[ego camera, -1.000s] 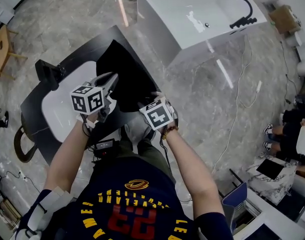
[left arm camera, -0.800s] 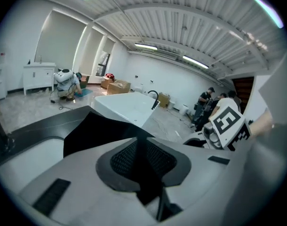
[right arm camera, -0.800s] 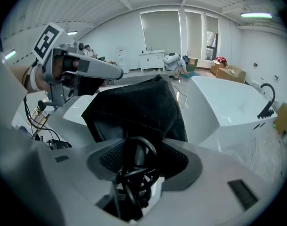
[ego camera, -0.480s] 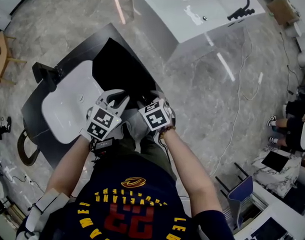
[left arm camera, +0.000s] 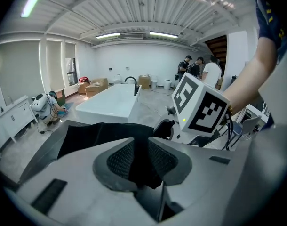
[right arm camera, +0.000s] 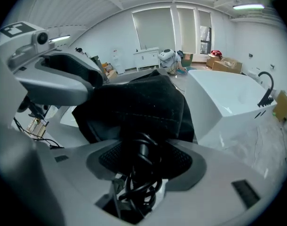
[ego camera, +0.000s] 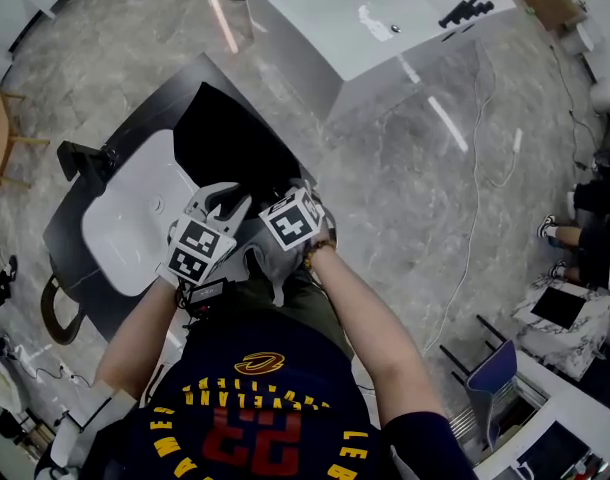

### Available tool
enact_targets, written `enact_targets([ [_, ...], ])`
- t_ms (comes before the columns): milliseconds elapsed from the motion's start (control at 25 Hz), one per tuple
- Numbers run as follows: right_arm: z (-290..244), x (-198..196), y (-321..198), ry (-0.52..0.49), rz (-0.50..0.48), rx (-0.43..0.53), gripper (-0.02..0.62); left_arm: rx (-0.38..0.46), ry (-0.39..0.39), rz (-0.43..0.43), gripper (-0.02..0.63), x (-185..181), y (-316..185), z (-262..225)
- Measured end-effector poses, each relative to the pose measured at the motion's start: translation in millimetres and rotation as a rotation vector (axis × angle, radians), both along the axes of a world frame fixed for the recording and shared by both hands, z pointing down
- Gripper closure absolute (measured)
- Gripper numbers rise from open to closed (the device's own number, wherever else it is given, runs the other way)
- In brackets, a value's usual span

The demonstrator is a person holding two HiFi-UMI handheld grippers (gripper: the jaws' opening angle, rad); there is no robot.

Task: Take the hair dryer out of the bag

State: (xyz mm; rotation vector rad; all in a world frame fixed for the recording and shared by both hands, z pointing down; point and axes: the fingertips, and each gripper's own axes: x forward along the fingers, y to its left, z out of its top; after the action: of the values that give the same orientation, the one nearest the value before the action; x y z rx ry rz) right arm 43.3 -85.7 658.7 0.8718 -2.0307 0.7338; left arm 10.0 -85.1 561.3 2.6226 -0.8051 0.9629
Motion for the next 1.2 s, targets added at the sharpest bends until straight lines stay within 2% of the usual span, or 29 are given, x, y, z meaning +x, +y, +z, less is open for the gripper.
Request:
enact_targets([
  [240,8,-8,-6,-0.008,-0.014,-0.093,0.371,-0.020,0.027,-0.047,0.535,-8,-1,-1],
  [640,-2,-2,16,0.045,-0.011,-0.158,0.371,-0.032,0.079,-0.123,0.537,-26,-10,-4],
  [800,-10,14,30,0.093,-0.014,-0.169,0.371,-0.040,0.109,-0.143,0.536,-29,-13,-4],
  [920,-18,23,41,0.083,-0.018,-0.176,0.371,-0.044,0.124,-0.151,0.536,-30,-15,-6],
  [1040,-25,45,52,0.117,-0.007,-0.190,0.371,-0.052,0.129,-0.156,0.537,-31,-16,-6],
  [1200,-27,66,72,0.090,0.018,-0.217,0.371,-0.064,0.141,-0.166,0.537,-31,-15,-5],
])
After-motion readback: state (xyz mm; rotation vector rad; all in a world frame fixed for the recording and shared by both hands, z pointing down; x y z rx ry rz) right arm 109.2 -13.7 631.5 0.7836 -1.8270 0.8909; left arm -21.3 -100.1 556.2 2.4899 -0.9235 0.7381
